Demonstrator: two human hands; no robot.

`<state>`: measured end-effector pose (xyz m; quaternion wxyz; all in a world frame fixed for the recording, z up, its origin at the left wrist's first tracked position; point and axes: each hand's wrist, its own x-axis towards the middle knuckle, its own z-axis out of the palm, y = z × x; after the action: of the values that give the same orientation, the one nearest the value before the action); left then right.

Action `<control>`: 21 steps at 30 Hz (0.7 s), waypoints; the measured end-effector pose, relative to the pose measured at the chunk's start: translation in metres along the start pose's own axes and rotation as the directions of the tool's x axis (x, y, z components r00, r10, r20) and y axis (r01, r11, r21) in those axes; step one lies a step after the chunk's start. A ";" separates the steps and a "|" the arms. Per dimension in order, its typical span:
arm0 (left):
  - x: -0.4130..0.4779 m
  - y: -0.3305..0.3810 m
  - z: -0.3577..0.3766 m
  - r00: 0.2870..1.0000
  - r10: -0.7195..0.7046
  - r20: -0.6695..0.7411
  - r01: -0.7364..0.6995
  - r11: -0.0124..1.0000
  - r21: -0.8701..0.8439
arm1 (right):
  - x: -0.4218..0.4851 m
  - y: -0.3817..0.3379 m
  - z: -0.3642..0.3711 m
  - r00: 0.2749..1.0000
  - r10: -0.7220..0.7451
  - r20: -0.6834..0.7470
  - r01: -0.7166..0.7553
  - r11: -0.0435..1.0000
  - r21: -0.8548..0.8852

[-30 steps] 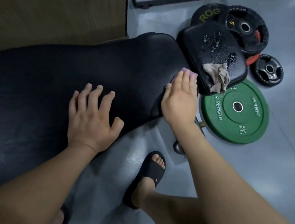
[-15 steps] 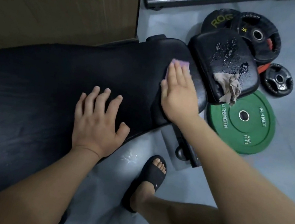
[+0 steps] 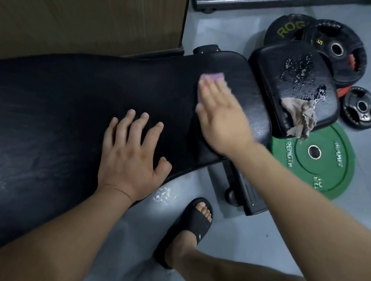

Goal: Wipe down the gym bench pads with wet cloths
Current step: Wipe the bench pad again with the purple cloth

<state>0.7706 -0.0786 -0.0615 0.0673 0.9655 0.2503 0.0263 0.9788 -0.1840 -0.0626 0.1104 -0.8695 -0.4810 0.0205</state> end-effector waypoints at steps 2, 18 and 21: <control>0.000 0.000 0.000 1.000 0.000 -0.003 0.000 1.000 0.005 | -0.026 0.002 0.000 0.988 -0.139 0.067 0.139 0.990 0.004; -0.001 -0.001 0.002 1.000 0.003 -0.014 -0.004 1.000 -0.018 | -0.037 -0.013 -0.003 0.975 -0.175 0.136 0.172 0.985 0.029; -0.001 -0.002 0.000 1.000 0.002 -0.011 -0.002 0.999 -0.036 | -0.070 -0.002 -0.016 0.972 -0.156 0.177 0.156 0.988 0.012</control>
<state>0.7688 -0.0777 -0.0620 0.0831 0.9642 0.2493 0.0362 0.9425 -0.2443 -0.0520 0.0673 -0.8238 -0.5558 0.0886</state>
